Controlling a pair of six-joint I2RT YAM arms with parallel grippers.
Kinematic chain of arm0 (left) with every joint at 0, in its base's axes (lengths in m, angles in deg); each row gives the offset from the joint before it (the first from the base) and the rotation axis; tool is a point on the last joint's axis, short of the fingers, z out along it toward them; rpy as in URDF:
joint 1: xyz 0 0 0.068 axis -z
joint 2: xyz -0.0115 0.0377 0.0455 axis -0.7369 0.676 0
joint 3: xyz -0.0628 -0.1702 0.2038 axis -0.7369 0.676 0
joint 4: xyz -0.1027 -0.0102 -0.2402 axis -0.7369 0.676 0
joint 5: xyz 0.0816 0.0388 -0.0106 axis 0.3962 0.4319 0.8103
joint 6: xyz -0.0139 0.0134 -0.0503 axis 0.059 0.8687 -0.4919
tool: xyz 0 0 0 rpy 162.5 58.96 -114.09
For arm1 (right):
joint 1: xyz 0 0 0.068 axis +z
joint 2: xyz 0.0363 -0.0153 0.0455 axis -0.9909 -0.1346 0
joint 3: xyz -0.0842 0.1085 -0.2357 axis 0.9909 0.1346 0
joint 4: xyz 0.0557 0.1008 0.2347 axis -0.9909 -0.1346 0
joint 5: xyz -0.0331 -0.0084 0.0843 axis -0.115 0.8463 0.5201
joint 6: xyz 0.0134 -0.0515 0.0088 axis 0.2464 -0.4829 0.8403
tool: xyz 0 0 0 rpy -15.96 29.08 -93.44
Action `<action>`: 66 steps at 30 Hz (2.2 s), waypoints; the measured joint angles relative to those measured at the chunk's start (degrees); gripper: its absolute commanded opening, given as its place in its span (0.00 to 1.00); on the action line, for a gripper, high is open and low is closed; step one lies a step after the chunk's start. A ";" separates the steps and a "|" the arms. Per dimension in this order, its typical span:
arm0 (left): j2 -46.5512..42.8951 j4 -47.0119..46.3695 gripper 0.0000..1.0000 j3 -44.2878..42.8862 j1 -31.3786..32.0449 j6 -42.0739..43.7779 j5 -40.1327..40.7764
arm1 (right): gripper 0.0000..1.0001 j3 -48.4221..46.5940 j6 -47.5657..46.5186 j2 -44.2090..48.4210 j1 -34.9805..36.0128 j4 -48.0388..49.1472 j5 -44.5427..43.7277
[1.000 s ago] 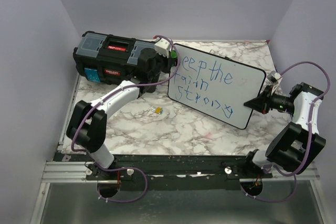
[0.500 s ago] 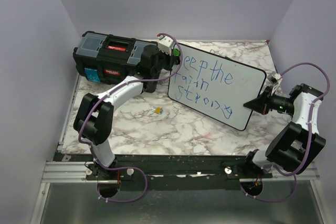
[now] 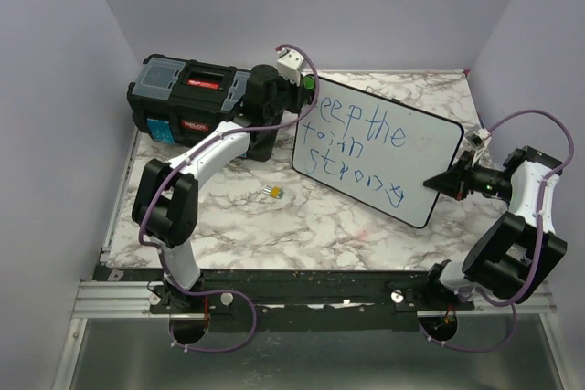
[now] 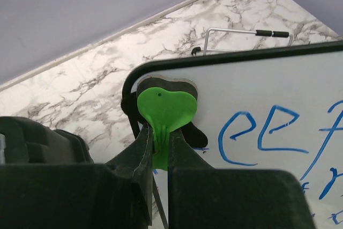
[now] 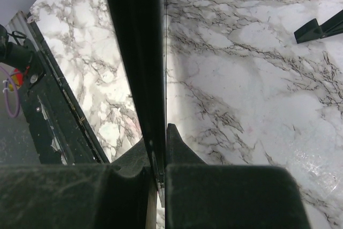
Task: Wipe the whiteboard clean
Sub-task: Erase the whiteboard at the center of the board.
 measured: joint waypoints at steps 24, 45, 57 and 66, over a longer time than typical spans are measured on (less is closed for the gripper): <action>-0.31 1.40 0.00 2.89 -0.63 0.81 -0.24 | 0.01 1.97 8.15 2.01 0.00 7.34 1.57; 1.60 3.19 0.00 -1.44 -0.72 1.88 -0.76 | 0.01 3.52 10.95 2.84 0.04 11.02 2.67; 7.02 8.70 0.00 -11.43 -0.81 4.96 -3.39 | 0.01 2.58 0.61 -0.20 -0.11 2.16 3.13; 5.49 7.80 0.00 -0.35 -0.85 5.18 -4.13 | 0.01 2.56 0.42 -0.22 -0.13 0.96 3.15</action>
